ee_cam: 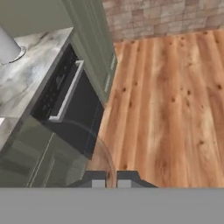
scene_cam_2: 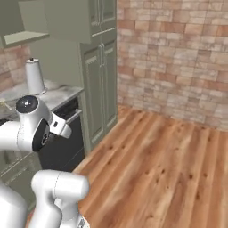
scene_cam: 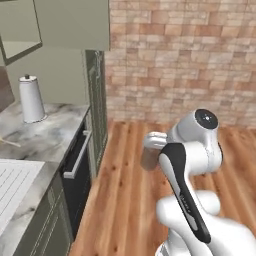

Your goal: Move the glass cup from next to the sink to the open cabinet. Then, move the bowl with the cucumber to the fridge to clear the area for faucet cleaning.

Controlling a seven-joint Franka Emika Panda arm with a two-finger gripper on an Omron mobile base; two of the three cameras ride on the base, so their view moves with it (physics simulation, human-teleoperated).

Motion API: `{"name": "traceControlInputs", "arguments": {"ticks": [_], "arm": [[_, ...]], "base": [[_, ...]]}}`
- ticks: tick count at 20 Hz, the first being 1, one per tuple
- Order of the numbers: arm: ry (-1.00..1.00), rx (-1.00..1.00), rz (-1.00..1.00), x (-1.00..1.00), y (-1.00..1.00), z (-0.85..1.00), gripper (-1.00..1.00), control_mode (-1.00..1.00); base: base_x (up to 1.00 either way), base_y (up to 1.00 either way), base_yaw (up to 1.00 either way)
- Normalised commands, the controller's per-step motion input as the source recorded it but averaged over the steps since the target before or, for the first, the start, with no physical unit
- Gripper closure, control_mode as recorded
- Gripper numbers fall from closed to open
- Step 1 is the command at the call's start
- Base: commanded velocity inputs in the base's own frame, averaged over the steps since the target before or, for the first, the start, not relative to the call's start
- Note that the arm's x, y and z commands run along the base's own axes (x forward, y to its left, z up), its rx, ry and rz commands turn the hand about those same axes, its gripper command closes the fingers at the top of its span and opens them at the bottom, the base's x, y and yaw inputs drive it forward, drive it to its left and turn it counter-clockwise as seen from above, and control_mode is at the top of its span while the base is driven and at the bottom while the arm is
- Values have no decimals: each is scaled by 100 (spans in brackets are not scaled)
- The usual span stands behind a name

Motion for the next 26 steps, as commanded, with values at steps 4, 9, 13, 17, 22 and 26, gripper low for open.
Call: {"name": "traceControlInputs", "arguments": {"ticks": [4,9,13,17,22,26], "arm": [[0,0,0,0,0,0,100,100],[0,0,0,0,0,0,100,100],[0,0,0,0,0,0,100,100],[0,0,0,0,0,0,100,100],[0,0,0,0,0,0,100,100],[0,0,0,0,0,0,100,100]], "base": [[100,-6,14],[100,0,44],[86,0,61],[64,-4,69],[79,-16,68],[81,-37,57]]}}
